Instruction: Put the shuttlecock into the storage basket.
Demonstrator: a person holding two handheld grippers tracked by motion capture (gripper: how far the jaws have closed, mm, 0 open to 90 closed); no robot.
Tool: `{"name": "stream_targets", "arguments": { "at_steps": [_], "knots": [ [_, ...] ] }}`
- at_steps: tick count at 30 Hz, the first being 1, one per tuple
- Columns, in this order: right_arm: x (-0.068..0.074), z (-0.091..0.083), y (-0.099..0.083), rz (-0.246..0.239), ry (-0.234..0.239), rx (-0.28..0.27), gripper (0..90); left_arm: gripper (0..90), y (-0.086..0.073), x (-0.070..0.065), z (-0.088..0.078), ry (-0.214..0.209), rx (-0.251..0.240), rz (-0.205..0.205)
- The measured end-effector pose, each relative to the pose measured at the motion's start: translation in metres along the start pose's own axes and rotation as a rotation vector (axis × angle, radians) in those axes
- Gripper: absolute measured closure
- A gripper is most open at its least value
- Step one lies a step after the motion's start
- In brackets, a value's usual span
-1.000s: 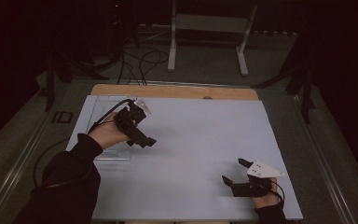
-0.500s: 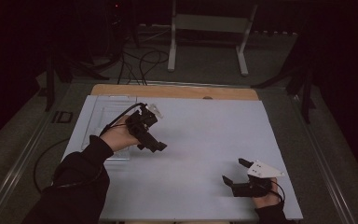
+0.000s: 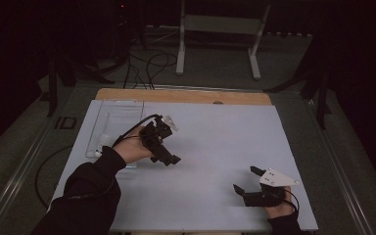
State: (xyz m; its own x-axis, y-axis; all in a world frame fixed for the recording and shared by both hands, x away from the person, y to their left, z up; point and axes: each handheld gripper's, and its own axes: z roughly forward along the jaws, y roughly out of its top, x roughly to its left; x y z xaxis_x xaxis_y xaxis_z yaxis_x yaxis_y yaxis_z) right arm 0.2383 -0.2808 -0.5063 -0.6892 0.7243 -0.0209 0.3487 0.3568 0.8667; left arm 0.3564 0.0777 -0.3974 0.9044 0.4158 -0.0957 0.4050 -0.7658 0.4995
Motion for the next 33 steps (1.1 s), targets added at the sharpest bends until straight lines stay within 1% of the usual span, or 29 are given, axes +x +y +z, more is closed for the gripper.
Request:
{"name": "stream_targets", "arguments": {
  "at_steps": [3,5,10,14,15,16,19,24,27,30,32,33],
  "knots": [
    [0.000,0.000,0.000,-0.001,0.000,-0.001,9.2,0.0,-0.001,0.000,0.003,-0.001,0.003,0.002],
    [0.000,0.000,0.000,-0.001,0.000,-0.001,9.2,0.1,-0.002,-0.001,0.005,0.007,-0.002,-0.002],
    [0.000,0.000,0.000,0.001,0.000,0.001,9.2,0.1,-0.004,-0.002,0.012,-0.010,-0.003,-0.001],
    [0.000,0.000,0.000,0.000,0.000,0.000,9.2,0.1,-0.005,-0.003,0.016,-0.013,0.000,0.003],
    [0.000,0.000,0.000,0.000,0.000,0.001,9.2,0.1,-0.006,-0.004,0.017,-0.014,-0.002,0.010],
    [0.000,0.000,0.000,0.000,0.001,0.000,9.2,0.1,-0.007,-0.005,0.019,-0.023,-0.008,0.009],
    [0.000,0.000,0.000,-0.001,0.000,-0.002,9.2,0.1,-0.008,-0.006,0.022,-0.028,-0.010,0.013],
    [0.000,0.000,0.000,-0.001,0.001,-0.003,9.2,0.1,-0.013,-0.009,0.028,-0.040,-0.010,0.019],
    [0.000,0.000,0.000,-0.001,0.001,-0.003,9.2,0.1,-0.018,-0.010,0.031,-0.046,-0.024,0.015],
    [0.000,0.000,0.000,-0.001,0.001,-0.002,9.2,0.1,-0.023,-0.011,0.035,-0.048,-0.022,0.011],
    [0.000,0.000,0.000,0.000,0.002,-0.002,9.2,0.1,-0.023,-0.011,0.035,-0.048,-0.022,0.011],
    [0.000,0.000,0.000,0.000,0.002,-0.001,9.2,0.1,-0.028,-0.013,0.038,-0.049,-0.014,0.012]
  ]
}}
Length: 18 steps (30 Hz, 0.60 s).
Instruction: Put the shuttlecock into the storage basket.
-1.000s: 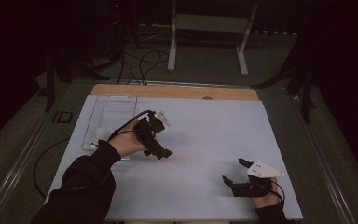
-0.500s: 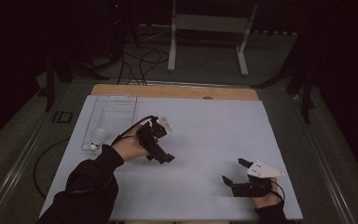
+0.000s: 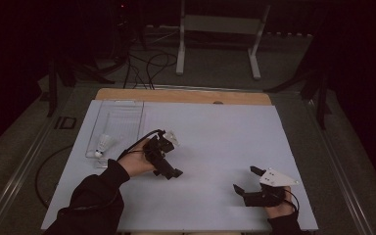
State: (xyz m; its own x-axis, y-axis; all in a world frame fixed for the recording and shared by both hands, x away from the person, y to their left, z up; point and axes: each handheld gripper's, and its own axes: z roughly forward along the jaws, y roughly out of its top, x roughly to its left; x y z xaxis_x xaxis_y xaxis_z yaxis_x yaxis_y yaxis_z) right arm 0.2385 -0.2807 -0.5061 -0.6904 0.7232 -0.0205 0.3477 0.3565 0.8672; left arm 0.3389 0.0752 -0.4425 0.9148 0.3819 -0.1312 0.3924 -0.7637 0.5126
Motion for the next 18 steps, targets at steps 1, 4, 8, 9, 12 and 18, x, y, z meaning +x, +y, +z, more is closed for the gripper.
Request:
{"name": "stream_targets", "arguments": {
  "at_steps": [1,4,8,9,12,18],
  "knots": [
    [0.000,0.000,0.000,0.001,0.000,0.001,9.2,0.1,-0.002,-0.001,0.001,-0.007,-0.003,-0.004],
    [0.000,0.000,0.000,0.002,0.001,0.003,9.2,0.1,-0.006,-0.002,0.002,-0.006,0.002,0.003],
    [0.000,0.000,0.000,0.001,0.000,0.000,9.2,0.1,-0.012,-0.004,0.004,-0.005,0.007,0.000],
    [0.000,0.000,0.000,0.001,-0.001,0.000,9.2,0.1,-0.013,-0.005,0.005,-0.002,0.007,-0.002],
    [0.000,0.000,0.000,0.001,0.000,0.001,9.2,0.1,-0.017,-0.007,0.005,-0.003,0.004,-0.003],
    [0.000,0.000,0.000,0.004,0.000,0.001,9.2,0.1,-0.027,-0.010,0.006,0.003,0.001,-0.003]
  ]
}}
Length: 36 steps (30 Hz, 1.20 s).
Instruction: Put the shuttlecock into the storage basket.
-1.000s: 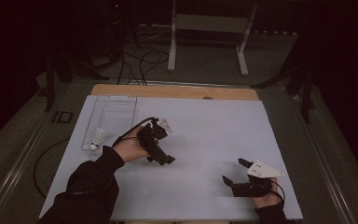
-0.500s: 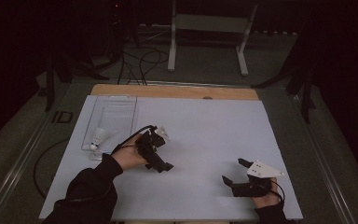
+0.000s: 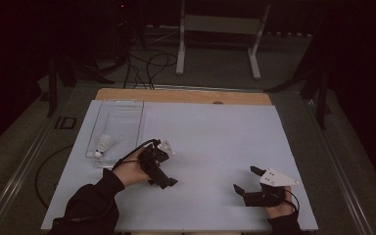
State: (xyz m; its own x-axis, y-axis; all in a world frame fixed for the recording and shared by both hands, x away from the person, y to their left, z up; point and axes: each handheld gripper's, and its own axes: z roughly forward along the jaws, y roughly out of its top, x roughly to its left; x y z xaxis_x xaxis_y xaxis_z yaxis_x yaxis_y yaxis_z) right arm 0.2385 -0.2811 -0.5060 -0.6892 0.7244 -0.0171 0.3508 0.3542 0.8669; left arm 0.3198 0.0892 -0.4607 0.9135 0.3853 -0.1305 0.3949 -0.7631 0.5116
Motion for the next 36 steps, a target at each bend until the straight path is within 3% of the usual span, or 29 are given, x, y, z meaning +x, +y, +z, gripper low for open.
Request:
{"name": "stream_targets", "arguments": {
  "at_steps": [7,21,26,33,36],
  "knots": [
    [0.000,0.000,0.000,-0.001,0.001,0.002,9.2,0.1,-0.011,-0.005,-0.001,-0.005,-0.019,-0.004],
    [0.001,0.000,0.000,-0.003,0.003,0.004,9.2,0.1,-0.038,-0.011,-0.005,-0.007,-0.009,-0.013],
    [0.001,0.001,0.000,-0.005,0.004,0.005,9.2,0.1,-0.050,-0.013,-0.009,-0.002,-0.029,-0.036],
    [0.001,0.001,0.000,-0.007,0.003,0.007,9.2,0.1,-0.058,-0.017,-0.010,-0.002,-0.028,-0.028],
    [0.001,0.001,0.000,-0.008,0.004,0.007,9.2,0.1,-0.065,-0.019,-0.012,-0.006,-0.052,-0.033]
  ]
}}
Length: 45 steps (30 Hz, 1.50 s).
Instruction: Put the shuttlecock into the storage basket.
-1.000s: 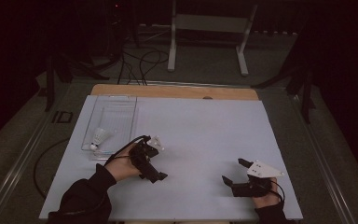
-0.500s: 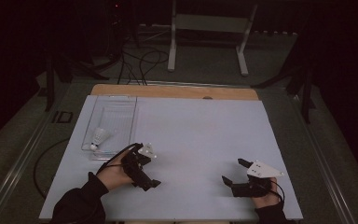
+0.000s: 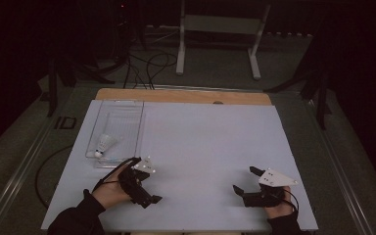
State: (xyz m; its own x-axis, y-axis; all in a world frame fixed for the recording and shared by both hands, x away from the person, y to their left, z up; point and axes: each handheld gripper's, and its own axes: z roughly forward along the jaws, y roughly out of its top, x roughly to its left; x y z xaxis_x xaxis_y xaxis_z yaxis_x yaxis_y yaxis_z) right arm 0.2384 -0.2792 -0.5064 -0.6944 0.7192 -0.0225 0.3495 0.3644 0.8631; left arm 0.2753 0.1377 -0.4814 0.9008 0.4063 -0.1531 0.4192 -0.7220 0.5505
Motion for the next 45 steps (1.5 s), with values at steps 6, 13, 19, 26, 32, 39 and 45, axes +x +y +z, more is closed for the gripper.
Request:
{"name": "stream_targets", "arguments": {
  "at_steps": [6,13,19,26,32,39,45],
  "knots": [
    [0.000,0.000,0.000,0.003,0.002,0.001,9.2,0.1,-0.012,0.000,-0.003,0.009,-0.028,-0.021],
    [0.000,0.001,0.000,0.000,0.001,0.005,9.2,0.1,-0.023,0.001,-0.006,0.010,-0.050,-0.031],
    [0.000,0.001,0.000,0.001,0.002,0.007,9.2,0.1,-0.036,0.003,-0.011,0.020,-0.098,-0.044],
    [0.000,0.001,0.000,0.003,0.004,0.009,9.2,0.1,-0.050,0.007,-0.015,0.061,-0.127,-0.067],
    [0.000,0.002,-0.001,0.002,0.006,0.011,9.2,0.1,-0.058,0.009,-0.016,0.082,-0.148,-0.099],
    [0.000,0.002,-0.001,0.003,0.005,0.010,9.2,0.1,-0.063,0.013,-0.014,0.121,-0.178,-0.137],
    [0.000,0.003,-0.001,0.001,0.005,0.015,9.2,0.1,-0.065,0.014,-0.012,0.150,-0.201,-0.146]
  ]
}}
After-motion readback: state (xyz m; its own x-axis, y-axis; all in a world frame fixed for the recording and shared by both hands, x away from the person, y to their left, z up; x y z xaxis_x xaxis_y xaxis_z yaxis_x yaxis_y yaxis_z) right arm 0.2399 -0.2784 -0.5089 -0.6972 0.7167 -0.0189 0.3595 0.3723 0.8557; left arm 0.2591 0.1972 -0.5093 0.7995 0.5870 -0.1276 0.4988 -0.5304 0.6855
